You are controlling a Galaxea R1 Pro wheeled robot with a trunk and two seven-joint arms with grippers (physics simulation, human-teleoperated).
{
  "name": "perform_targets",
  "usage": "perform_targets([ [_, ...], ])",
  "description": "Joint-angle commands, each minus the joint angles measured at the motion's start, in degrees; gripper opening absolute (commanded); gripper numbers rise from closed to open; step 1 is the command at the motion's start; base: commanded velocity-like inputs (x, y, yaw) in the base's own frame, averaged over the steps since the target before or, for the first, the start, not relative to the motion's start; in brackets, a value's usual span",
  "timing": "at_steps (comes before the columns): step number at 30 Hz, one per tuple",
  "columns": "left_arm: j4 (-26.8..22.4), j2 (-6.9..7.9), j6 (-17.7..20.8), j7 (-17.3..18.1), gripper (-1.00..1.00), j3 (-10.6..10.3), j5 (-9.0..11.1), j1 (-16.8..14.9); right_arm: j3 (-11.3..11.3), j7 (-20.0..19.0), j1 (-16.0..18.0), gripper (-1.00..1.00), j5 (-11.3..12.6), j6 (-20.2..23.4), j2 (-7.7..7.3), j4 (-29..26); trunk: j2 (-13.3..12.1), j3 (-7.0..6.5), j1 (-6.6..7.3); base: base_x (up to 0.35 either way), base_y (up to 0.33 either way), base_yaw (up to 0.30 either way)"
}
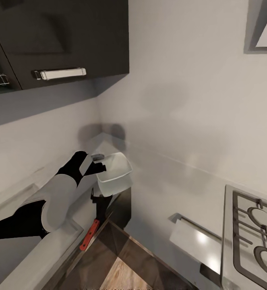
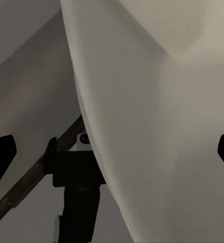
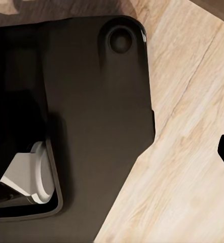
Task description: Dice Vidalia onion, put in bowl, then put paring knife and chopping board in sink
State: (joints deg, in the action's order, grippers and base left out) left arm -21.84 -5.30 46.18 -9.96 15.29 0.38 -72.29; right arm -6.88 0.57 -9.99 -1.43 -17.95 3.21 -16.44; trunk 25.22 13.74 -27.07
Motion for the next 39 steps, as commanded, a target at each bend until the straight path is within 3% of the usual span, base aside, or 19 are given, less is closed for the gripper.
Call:
perform_targets([
  [1,-0.1,-0.06,0.2,-0.2,1.0,0.3,0.1,0.0,-0.2,0.0,0.0,1.0,-0.2,-0.1,0.04,-0.1,0.1,0.19,-0.03,0.0,0.0,0.0],
  [39,-0.1,-0.41,0.2,-0.2,1.0,0.4,0.1,0.0,-0.2,0.0,0.0,1.0,-0.2,-0.1,0.0,-0.2,0.1,3.67,-0.03,0.0,0.0,0.0],
])
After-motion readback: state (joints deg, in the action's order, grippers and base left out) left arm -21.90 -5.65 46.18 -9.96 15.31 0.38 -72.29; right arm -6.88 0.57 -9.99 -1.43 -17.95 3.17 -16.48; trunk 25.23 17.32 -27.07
